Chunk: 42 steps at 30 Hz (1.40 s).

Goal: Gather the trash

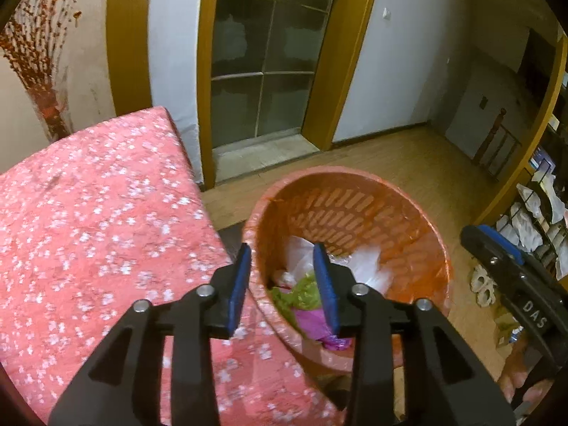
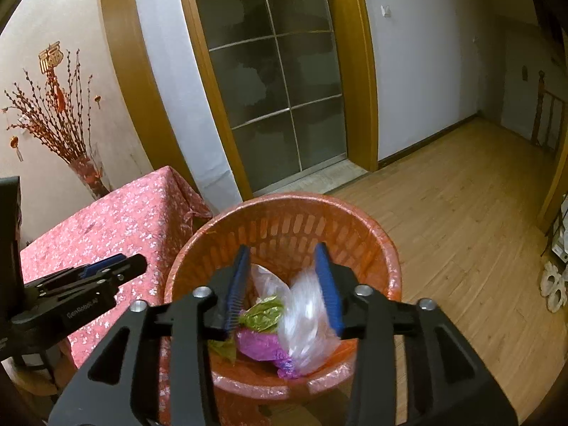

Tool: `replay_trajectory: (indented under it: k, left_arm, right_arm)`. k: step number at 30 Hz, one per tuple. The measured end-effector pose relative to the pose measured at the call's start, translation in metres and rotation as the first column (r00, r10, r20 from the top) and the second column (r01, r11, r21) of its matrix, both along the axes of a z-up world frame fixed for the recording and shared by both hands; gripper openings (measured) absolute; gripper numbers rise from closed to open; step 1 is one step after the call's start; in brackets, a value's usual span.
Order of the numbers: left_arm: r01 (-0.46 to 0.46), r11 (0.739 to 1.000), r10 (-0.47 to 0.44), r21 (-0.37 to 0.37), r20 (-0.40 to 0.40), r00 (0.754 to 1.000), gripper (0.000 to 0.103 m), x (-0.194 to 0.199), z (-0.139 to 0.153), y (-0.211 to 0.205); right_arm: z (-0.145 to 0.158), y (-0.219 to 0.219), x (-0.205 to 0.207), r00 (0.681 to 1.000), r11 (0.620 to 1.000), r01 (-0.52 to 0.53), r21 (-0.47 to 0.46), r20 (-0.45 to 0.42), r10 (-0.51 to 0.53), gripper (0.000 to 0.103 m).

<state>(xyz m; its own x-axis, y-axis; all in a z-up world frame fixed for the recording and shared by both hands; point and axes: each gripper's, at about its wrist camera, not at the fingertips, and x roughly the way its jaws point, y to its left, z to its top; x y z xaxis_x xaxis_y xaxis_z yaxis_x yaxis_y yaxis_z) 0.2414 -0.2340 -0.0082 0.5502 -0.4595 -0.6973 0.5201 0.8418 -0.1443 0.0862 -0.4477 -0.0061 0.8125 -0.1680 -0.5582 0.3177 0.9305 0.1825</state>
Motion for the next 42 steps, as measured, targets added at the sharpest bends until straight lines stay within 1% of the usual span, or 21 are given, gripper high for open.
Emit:
replay_trajectory:
  k: [1,3,4,6,7,8,9,12,13,14,15,17,19,22,23,26,30,33,36,39,42]
  left_arm:
    - [-0.011,1.000,0.011,0.000,0.024,1.000,0.045,-0.004,0.005,0.006]
    - [-0.026,1.000,0.026,-0.003,0.064,0.998,0.053,-0.012,0.014,0.017]
    - [-0.033,0.999,0.034,-0.008,0.090,0.995,0.055,-0.019,0.021,0.025]
    - [-0.048,0.999,0.049,-0.012,0.135,0.990,0.066,-0.032,0.031,0.037]
    - [-0.057,0.998,0.059,-0.016,0.165,0.984,0.070,-0.042,0.038,0.047]
    - [-0.068,0.997,0.071,-0.023,0.190,0.979,0.077,-0.051,0.043,0.056]
    - [-0.077,0.997,0.081,-0.028,0.207,0.975,0.085,-0.056,0.048,0.063]
    - [-0.130,0.990,0.138,-0.048,0.274,0.952,0.096,-0.083,0.062,0.091]
    - [-0.150,0.987,0.159,-0.053,0.295,0.942,0.098,-0.093,0.066,0.101]
    - [-0.171,0.984,0.180,-0.056,0.311,0.933,0.099,-0.101,0.069,0.109]
    - [-0.196,0.979,0.205,-0.061,0.327,0.922,0.099,-0.113,0.071,0.120]
    - [-0.232,0.971,0.240,-0.065,0.343,0.908,0.099,-0.129,0.072,0.135]
    - [-0.274,0.960,0.277,-0.061,0.358,0.892,0.099,-0.145,0.071,0.148]
    - [-0.345,0.937,0.337,-0.049,0.378,0.862,0.099,-0.169,0.064,0.167]
    - [-0.360,0.932,0.350,-0.046,0.379,0.857,0.099,-0.174,0.063,0.171]
    - [-0.395,0.917,0.381,-0.043,0.383,0.841,0.099,-0.191,0.054,0.183]
    - [-0.451,0.892,0.426,-0.037,0.405,0.809,0.099,-0.211,0.046,0.198]
    - [-0.467,0.883,0.445,-0.045,0.401,0.801,0.099,-0.222,0.041,0.207]
    - [-0.483,0.875,0.459,-0.043,0.394,0.796,0.099,-0.232,0.037,0.214]
    - [-0.492,0.870,0.468,-0.038,0.381,0.798,0.099,-0.239,0.031,0.219]
    - [-0.492,0.870,0.467,-0.031,0.372,0.803,0.099,-0.247,0.025,0.221]
  right_arm:
    - [0.003,0.001,-0.004,1.000,1.000,0.003,-0.006,0.011,-0.003,0.054]
    - [0.010,0.005,-0.013,0.999,1.000,0.007,-0.019,0.033,-0.006,0.063]
    - [0.013,0.007,-0.016,0.999,1.000,0.010,-0.023,0.041,-0.009,0.065]
    - [0.019,0.013,-0.027,0.998,0.999,0.017,-0.031,0.063,-0.015,0.075]
    - [0.022,0.017,-0.033,0.997,0.999,0.022,-0.037,0.075,-0.019,0.077]
    - [0.025,0.021,-0.038,0.996,0.999,0.026,-0.044,0.084,-0.022,0.080]
    - [0.028,0.028,-0.047,0.995,0.998,0.034,-0.059,0.101,-0.028,0.086]
    - [0.034,0.046,-0.067,0.986,0.991,0.078,-0.105,0.157,-0.061,0.093]
    - [0.035,0.052,-0.074,0.983,0.988,0.091,-0.123,0.172,-0.069,0.094]
    - [0.036,0.058,-0.080,0.979,0.984,0.104,-0.142,0.186,-0.077,0.098]
    - [0.036,0.065,-0.089,0.976,0.980,0.118,-0.157,0.202,-0.085,0.099]
    - [0.036,0.078,-0.102,0.975,0.982,0.095,-0.161,0.213,-0.059,0.099]
    - [0.036,0.089,-0.110,0.975,0.980,0.093,-0.178,0.214,-0.054,0.100]
    - [0.032,0.107,-0.123,0.977,0.965,0.108,-0.240,0.204,-0.058,0.101]
    - [0.031,0.110,-0.125,0.978,0.962,0.106,-0.252,0.199,-0.056,0.101]
    - [0.030,0.124,-0.139,0.979,0.958,0.106,-0.268,0.199,-0.053,0.101]
    - [0.027,0.140,-0.152,0.981,0.950,0.107,-0.292,0.187,-0.052,0.101]
    - [0.022,0.153,-0.159,0.983,0.942,0.107,-0.317,0.178,-0.051,0.101]
    - [0.017,0.158,-0.161,0.986,0.942,0.097,-0.322,0.162,-0.046,0.101]
    - [0.013,0.164,-0.166,0.987,0.942,0.093,-0.324,0.153,-0.045,0.101]
    - [0.009,0.166,-0.170,0.989,0.943,0.092,-0.319,0.140,-0.049,0.101]
